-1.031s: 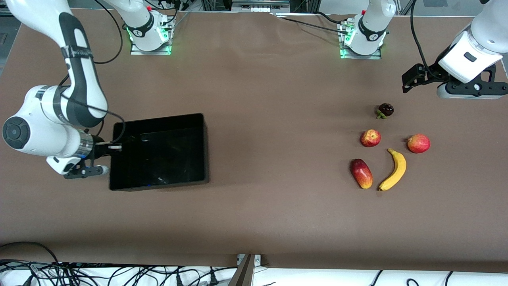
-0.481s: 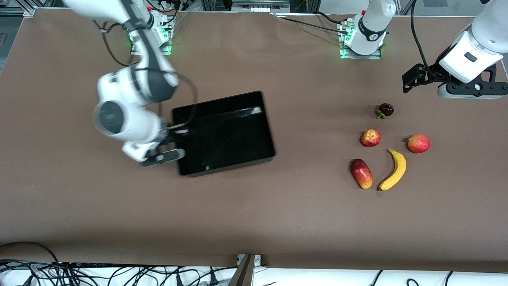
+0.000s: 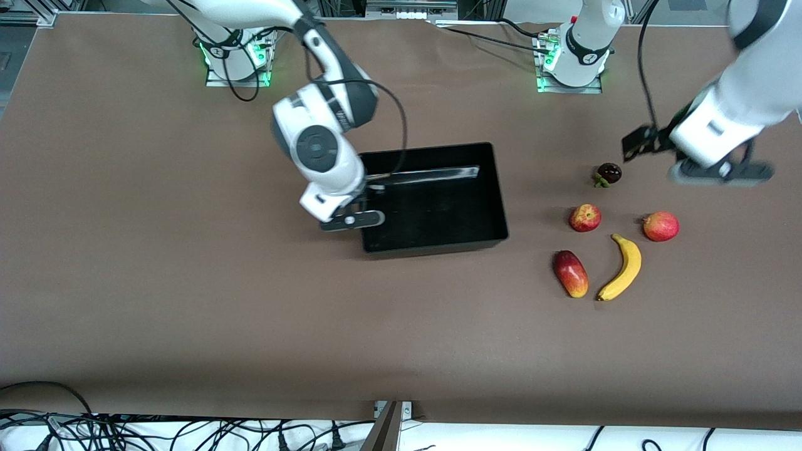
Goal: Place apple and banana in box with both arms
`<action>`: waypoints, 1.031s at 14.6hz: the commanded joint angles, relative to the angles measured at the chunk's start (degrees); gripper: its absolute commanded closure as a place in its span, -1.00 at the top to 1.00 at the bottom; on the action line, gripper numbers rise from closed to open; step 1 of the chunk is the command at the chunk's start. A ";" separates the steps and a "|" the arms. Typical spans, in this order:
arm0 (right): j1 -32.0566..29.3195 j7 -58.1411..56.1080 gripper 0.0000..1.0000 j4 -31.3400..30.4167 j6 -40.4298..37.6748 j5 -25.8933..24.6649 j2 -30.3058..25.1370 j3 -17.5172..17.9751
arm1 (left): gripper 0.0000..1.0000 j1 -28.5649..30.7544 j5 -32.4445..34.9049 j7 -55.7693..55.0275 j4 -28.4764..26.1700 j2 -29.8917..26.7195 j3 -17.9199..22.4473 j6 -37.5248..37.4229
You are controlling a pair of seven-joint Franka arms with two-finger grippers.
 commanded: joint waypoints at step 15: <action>3.67 13.18 -0.89 8.27 16.32 2.83 13.44 4.04 | 1.00 4.69 4.20 12.01 -18.68 15.15 0.06 31.73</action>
